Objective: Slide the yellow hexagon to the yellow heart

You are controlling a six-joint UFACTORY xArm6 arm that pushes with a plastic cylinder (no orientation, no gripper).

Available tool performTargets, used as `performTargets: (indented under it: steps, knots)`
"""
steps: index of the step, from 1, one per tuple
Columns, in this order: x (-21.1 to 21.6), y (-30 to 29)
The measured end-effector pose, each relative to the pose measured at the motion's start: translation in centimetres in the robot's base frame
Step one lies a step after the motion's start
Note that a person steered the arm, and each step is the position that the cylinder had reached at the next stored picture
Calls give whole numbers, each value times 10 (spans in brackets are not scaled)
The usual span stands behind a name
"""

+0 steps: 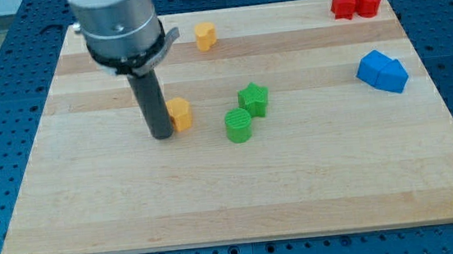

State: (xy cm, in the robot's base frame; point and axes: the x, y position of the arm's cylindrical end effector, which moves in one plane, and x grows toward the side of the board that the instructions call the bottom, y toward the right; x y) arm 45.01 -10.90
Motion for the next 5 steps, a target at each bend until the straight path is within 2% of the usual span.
performTargets:
  steps: [1, 2, 3, 4, 5]
  knots:
    - [-32, 0]
    - [-22, 0]
    - [16, 2]
    - [16, 26]
    - [-19, 37]
